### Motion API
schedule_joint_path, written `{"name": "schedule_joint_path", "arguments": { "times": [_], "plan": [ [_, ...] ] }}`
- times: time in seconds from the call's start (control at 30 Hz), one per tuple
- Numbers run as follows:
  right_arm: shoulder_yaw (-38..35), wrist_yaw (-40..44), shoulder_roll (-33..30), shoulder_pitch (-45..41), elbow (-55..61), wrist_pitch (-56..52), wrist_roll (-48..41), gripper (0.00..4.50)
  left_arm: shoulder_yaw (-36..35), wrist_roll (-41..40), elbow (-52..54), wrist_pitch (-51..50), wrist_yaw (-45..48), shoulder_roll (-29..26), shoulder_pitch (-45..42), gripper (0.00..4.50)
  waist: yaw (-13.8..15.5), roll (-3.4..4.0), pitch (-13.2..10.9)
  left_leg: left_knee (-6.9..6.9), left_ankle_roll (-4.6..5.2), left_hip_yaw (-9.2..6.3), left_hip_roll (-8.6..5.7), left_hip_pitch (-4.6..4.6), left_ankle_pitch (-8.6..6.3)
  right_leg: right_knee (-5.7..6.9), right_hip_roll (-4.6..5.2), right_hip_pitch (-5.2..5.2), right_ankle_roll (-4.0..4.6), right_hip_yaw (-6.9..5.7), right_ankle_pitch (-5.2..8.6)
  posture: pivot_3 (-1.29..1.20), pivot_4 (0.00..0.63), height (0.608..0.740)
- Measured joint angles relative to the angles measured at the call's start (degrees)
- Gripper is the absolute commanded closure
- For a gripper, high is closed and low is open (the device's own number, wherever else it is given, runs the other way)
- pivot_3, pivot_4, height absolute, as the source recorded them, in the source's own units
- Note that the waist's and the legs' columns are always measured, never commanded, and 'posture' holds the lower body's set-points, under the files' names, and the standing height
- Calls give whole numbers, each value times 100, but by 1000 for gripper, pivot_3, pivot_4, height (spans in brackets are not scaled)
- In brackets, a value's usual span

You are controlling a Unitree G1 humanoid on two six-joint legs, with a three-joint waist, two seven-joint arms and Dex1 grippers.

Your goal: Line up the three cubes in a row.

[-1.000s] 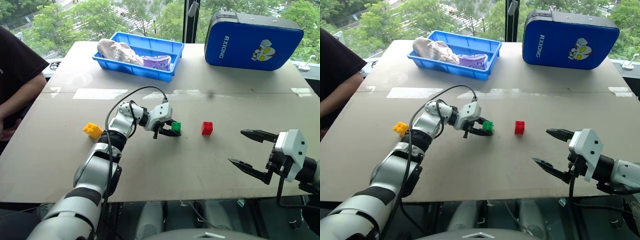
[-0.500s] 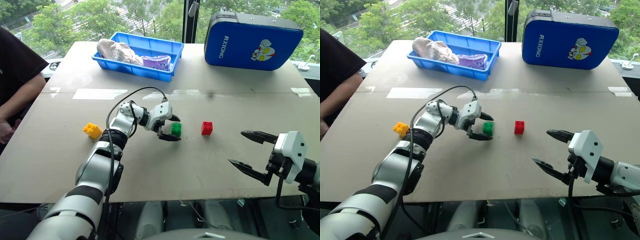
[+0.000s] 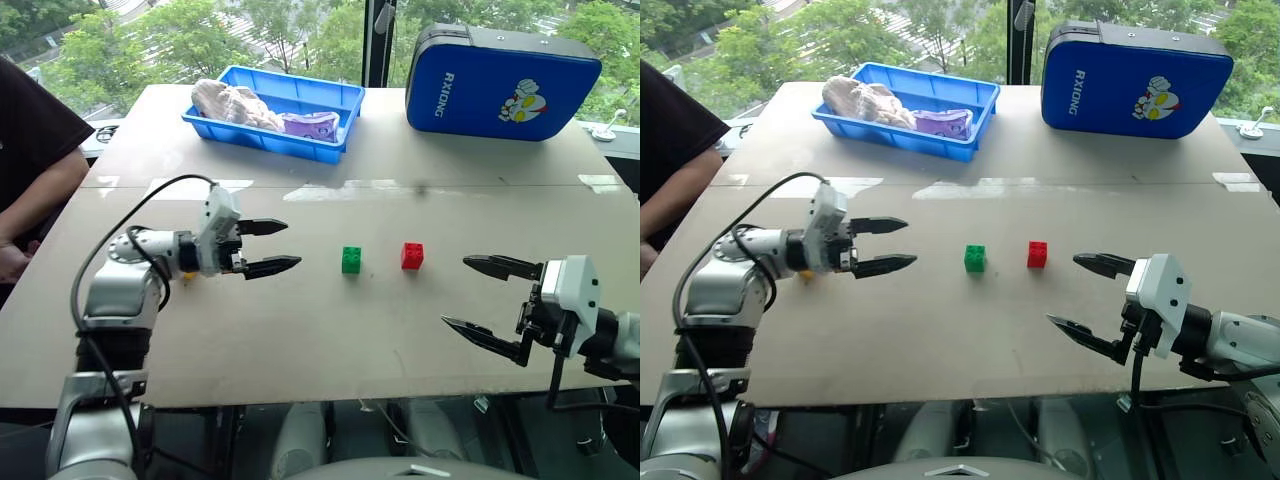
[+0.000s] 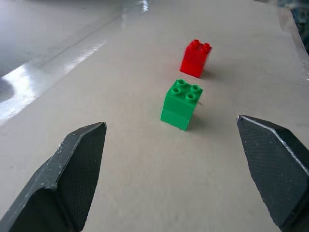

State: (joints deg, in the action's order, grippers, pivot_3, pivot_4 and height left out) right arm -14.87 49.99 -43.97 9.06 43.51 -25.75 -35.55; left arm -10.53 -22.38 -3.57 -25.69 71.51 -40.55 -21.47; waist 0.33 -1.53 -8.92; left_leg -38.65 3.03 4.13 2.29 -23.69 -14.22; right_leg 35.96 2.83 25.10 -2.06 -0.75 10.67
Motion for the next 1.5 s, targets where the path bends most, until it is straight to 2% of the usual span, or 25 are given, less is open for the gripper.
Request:
{"name": "schedule_joint_path", "arguments": {
  "times": [0.17, 0.3, 0.6, 0.83, 0.97, 1.1, 1.13, 1.33, 1.4, 1.5],
  "plan": [
    [549, 230, 51, -571, -381, 141, 9, 0, -1223, -4, 1106, -1074, -2200, 311, 1043, 93, 43, -3, 1, 0, -1, -3, 0, 1, 0, 0, 0, -2, 0, -4, 0, 0, 150, 740],
    [843, 360, 119, -868, -612, 203, 12, 0, -1442, 203, 1632, -1651, -3143, 227, 1531, 93, 64, -6, 2, 1, -1, -5, -2, -1, 0, 0, 1, -2, 2, -8, -1, 0, 150, 740],
    [965, 656, 62, -1006, -810, 246, -14, 0, -1462, 190, 1275, -1875, -3147, -529, 1555, 93, 46, -7, 3, 7, -3, 2, -1, -1, 0, -1, 6, 5, 20, -7, -11, 0, 150, 740],
    [886, 699, -73, -805, -745, 238, -45, 0, -865, 405, -42, -1212, -2547, -1031, 1129, 93, 55, -7, 2, 10, -3, 3, -2, -3, -1, -4, 13, 7, 21, -13, -11, 0, 150, 740],
    [745, 633, -77, -733, -601, 226, -79, 0, -525, 546, -584, -801, -2334, -1071, 820, 1163, 51, -7, 3, 11, -3, 7, -5, -5, -1, -5, 17, 8, 23, -12, -13, 0, 150, 740],
    [664, 563, -109, -539, -474, 201, -143, 0, -286, 591, -920, -476, -2069, -1080, 794, 3052, 44, -8, 3, 15, -3, 7, -4, -6, -1, -5, 18, 11, 24, -12, -13, 0, 150, 740],
    [628, 542, -132, -517, -441, 191, -152, 0, -246, 610, -1016, -374, -1996, -1128, 759, 3173, 46, -8, 3, 15, -3, 6, -4, -6, -1, -5, 17, 11, 24, -13, -13, 0, 150, 740],
    [510, 437, -177, -419, -348, 182, -170, 0, -239, 437, -1287, 96, -1204, -1150, 589, 3149, 55, -9, 3, 14, -3, 6, -4, -7, -1, -5, 21, 11, 24, -15, -13, 0, 150, 740],
    [500, 387, -177, -369, -321, 173, -169, 0, -182, 308, -1266, 181, -820, -1150, 335, 3149, 83, -10, 3, 13, -3, 2, -6, -11, -1, -6, 23, 11, 24, -21, -13, 0, 150, 740],
    [458, 306, -178, -296, -204, 141, -174, 0, 302, 301, -1158, 473, -131, -1127, -289, 3149, 104, -10, 4, 13, -2, 5, -10, -10, 0, -6, 21, 8, 24, -18, -13, 0, 150, 740]
  ]
}}
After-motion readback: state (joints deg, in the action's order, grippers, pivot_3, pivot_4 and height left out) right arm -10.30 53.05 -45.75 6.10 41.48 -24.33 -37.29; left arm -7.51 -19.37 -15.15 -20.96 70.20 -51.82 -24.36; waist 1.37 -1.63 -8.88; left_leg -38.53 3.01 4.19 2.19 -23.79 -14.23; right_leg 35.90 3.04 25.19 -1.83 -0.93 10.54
